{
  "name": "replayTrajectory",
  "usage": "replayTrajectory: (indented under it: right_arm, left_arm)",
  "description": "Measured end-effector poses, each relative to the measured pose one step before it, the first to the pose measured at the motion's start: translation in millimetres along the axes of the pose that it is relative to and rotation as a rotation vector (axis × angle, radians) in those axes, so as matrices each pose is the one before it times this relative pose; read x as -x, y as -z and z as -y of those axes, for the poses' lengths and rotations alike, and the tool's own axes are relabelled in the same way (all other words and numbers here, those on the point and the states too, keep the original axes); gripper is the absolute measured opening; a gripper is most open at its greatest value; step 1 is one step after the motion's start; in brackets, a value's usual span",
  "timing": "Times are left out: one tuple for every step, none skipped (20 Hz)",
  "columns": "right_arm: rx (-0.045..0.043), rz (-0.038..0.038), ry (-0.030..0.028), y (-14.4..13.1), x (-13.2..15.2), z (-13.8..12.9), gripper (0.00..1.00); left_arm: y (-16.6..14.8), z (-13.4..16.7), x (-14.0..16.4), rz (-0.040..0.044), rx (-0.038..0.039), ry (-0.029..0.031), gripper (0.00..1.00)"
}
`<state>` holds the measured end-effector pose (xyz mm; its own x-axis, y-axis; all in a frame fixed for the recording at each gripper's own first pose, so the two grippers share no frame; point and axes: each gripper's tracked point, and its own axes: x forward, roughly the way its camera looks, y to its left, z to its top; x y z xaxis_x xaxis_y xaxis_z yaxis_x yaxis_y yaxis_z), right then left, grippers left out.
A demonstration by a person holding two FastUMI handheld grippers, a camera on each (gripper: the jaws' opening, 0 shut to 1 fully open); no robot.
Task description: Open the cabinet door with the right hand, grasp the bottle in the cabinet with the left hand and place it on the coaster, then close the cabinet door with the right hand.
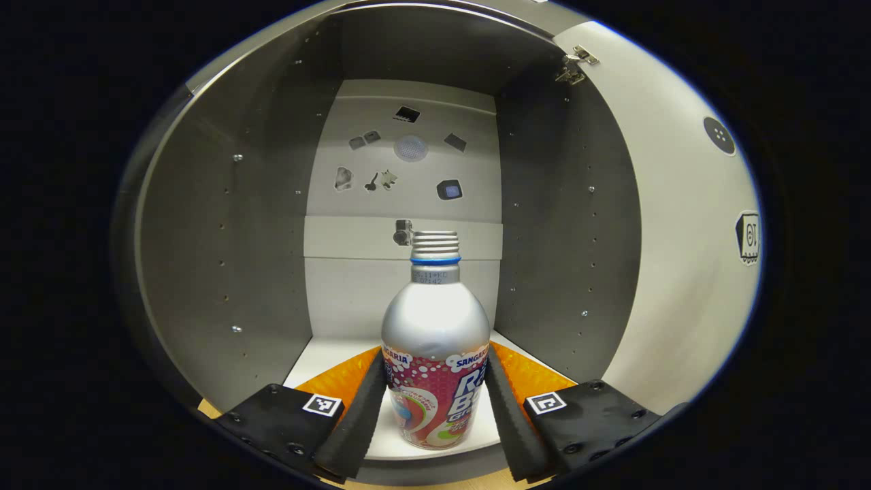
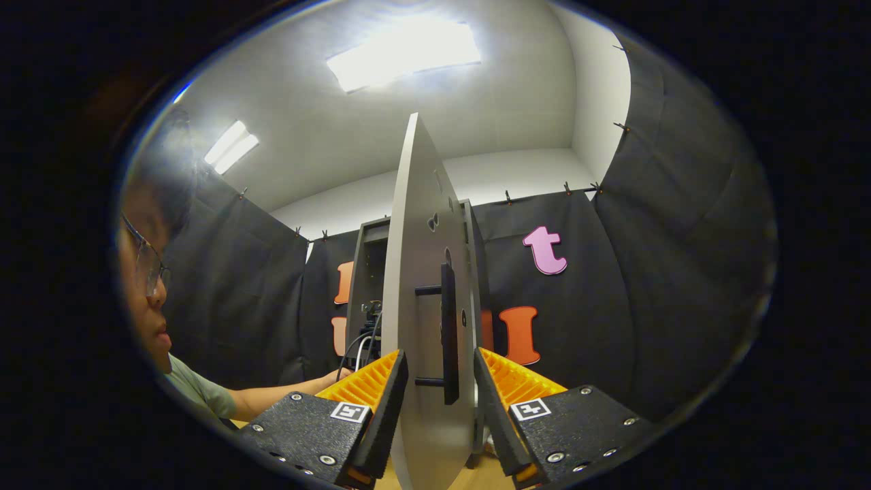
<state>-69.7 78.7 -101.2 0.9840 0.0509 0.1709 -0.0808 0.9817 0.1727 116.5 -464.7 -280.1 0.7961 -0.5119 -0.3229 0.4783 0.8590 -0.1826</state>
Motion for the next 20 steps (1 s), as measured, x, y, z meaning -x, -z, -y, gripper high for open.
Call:
replayTrajectory:
  right_arm:
    - [-0.0165, -0.00636, 0.00677, -0.77, -1.68, -2.3, 0.62]
    - [-0.02057, -0.00633, 0.00232, 1.61, 1.78, 0.87, 0.63]
    - [-0.02133, -0.00523, 0.00006, -0.38, 0.87, 0.93, 0.64]
    - [-0.01766, -0.0066, 0.00039, 0.28, 1.53, 0.31, 0.65]
    - [-0.01313, -0.00994, 0.00787, 0.53, -2.08, 2.9, 0.66]
    - [-0.00684, -0.02035, 0.01446, 2.95, -0.69, 4.32, 0.66]
    - [-0.0072, -0.0208, 0.01112, 4.27, -1.18, 2.48, 0.68]
    - [-0.01077, -0.01493, 0.00483, 2.15, 0.31, 1.48, 0.68]
    - [-0.01124, -0.01284, 0.00218, 1.78, -1.03, 1.63, 0.7]
    - [-0.00948, -0.01067, 0.00079, 1.01, 0.06, 1.23, 0.7]
    - [-0.00648, -0.00927, 0.00139, 0.58, -1.3, 1.2, 0.7]
    - [-0.00218, -0.00609, 0.00598, 1.14, -0.74, 2.75, 0.69]
    - [0.00028, -0.0064, 0.00338, 2.16, -1.76, 2.11, 0.7]
    - [0.00102, -0.00637, 0.00412, 1.86, -0.46, 2.25, 0.7]
    - [0.00377, -0.01177, 0.0078, 2.85, -2.67, 2.16, 0.7]
    - [0.00531, -0.01687, 0.01299, 3.19, -3.16, 2.66, 0.71]
    - [0.0046, -0.02755, 0.01366, 6.46, -4.59, 2.39, 0.71]
    - [-0.00416, -0.02445, 0.01054, 4.82, -2.53, 1.91, 0.71]
    - [-0.01252, -0.01128, 0.00618, 2.33, -0.37, 0.38, 0.71]
    - [-0.0137, -0.00507, 0.00187, -0.4, 0.54, 1.14, 0.71]
  left_arm:
    - [0.36, -3.67, 8.79, -0.00181, -0.00357, -0.00023, 0.84]
    - [0.7, -4.05, 8.45, 0.00025, -0.00506, -0.00208, 0.84]
    - [1.7, -3.51, 8.19, 0.00164, -0.00617, 0.00285, 0.84]
    - [1.49, -4.11, 8.47, 0.00318, -0.00687, -0.00016, 0.84]
    - [1.7, -4.16, 7.67, 0.00199, -0.0042, -0.00177, 0.84]
    - [1.2, -4.14, 8.4, 0.00169, -0.00003, -0.00309, 0.84]
    - [3.22, -3.17, 7.78, -0.00334, 0.00355, 0.00224, 0.84]
    - [-1.62, -4.45, 8.94, 0.01085, -0.0045, -0.00401, 0.84]
    - [1.37, -4.21, 9.81, -0.00003, -0.00567, -0.00007, 0.85]
    - [-0.7, -2.42, 8.6, -0.00002, -0.00074, 0.00377, 0.86]
    - [-0.81, -3.12, 8.95, 0.0057, 0.0006, 0.00271, 0.85]
    - [-2.4, -3.56, 8.96, 0.00855, -0.00063, 0.00059, 0.83]
    - [-0.93, -2.9, 9.12, 0.01162, 0.00164, 0.00307, 0.83]
    - [1.22, -1.46, 9.5, 0.00521, -0.00015, 0.00728, 0.83]
    - [3.8, -2.79, 8.04, 0.00237, -0.00296, 0.00387, 0.83]
    - [2.95, -2.48, 8.4, 0.0027, -0.0055, 0.00375, 0.83]
    - [2.79, -3.16, 8.78, 0.00342, -0.00544, -0.00616, 0.83]
    - [2.01, -5.2, 7.83, 0.00685, -0.00211, -0.01004, 0.84]
    - [2.33, -2.99, 8.54, 0.00887, -0.00132, -0.00568, 0.83]
    - [2.12, -3.75, 7.76, 0.0055, -0.00211, -0.00421, 0.83]
